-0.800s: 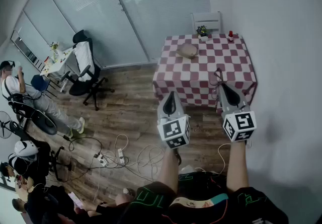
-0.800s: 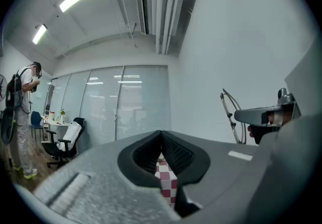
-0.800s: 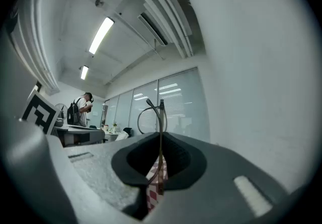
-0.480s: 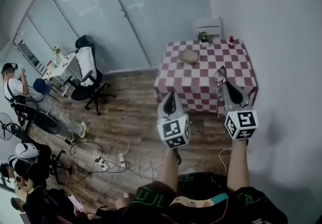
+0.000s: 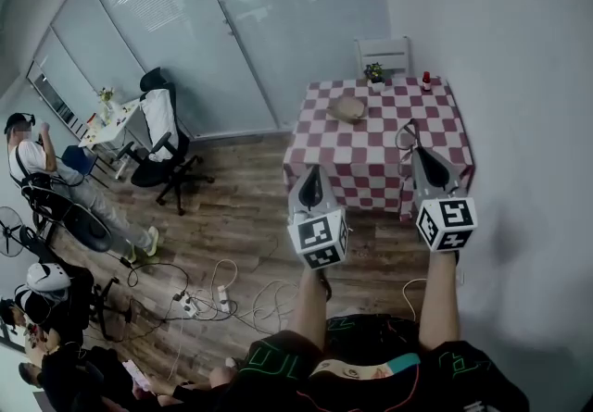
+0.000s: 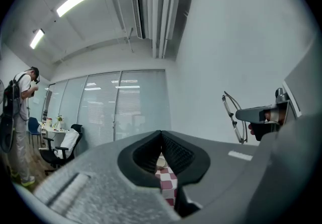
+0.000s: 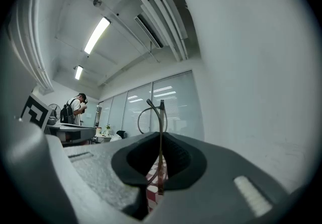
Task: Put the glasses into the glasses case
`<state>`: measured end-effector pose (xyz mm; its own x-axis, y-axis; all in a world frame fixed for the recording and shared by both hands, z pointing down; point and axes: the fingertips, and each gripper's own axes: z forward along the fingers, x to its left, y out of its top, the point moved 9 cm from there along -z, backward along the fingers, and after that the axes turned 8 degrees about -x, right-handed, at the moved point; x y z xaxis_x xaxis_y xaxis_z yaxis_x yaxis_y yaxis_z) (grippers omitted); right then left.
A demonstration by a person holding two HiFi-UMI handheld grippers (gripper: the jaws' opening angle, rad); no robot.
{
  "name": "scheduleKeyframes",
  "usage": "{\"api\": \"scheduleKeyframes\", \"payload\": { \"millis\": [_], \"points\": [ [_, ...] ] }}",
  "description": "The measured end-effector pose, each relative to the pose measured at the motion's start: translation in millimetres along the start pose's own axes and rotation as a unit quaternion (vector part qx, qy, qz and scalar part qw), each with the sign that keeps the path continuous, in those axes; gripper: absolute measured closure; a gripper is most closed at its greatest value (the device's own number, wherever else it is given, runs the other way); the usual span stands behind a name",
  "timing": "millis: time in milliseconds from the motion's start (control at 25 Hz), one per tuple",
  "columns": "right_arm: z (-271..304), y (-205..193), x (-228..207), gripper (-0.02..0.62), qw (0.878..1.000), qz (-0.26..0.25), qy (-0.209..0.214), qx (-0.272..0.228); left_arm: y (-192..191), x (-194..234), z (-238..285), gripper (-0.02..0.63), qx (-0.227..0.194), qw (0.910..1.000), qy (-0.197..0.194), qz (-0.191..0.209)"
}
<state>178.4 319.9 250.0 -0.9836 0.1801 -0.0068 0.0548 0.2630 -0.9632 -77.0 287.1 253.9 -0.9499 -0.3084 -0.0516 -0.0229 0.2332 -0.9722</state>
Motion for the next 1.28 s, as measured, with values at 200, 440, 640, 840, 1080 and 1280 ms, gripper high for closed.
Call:
{"api": "scheduleKeyframes", "payload": {
  "millis": [200,440,640,840,1080,1280],
  "points": [
    [2.9,-4.8,0.9,0.577,1.0,0.006,0.009,0.011,-2.1,-0.4,-2.9,0.598,0.008,0.9999,0.006,0.0],
    [8.7,-24.8,8.0,0.577,0.999,0.018,0.024,0.029,-21.2,10.9,-10.7,0.598,0.037,0.9988,0.03,-0.004],
    [23.7,-40.4,7.7,0.577,0.999,0.023,0.027,0.038,-39.5,18.5,0.9,0.598,0.054,0.9978,0.038,-0.008],
    [39.1,-51.0,-3.3,0.577,0.998,0.025,0.018,0.048,-51.1,13.1,27.2,0.598,0.066,0.9976,0.022,-0.008],
    [64.9,-67.7,-20.0,0.577,0.998,0.039,0.0,0.052,-69.9,15.0,61.8,0.598,0.082,0.9966,0.006,-0.004],
    [92.7,-89.5,-24.0,0.577,0.997,0.054,-0.005,0.063,-97.6,25.8,86.7,0.598,0.111,0.9938,-0.001,-0.01]
  ]
}}
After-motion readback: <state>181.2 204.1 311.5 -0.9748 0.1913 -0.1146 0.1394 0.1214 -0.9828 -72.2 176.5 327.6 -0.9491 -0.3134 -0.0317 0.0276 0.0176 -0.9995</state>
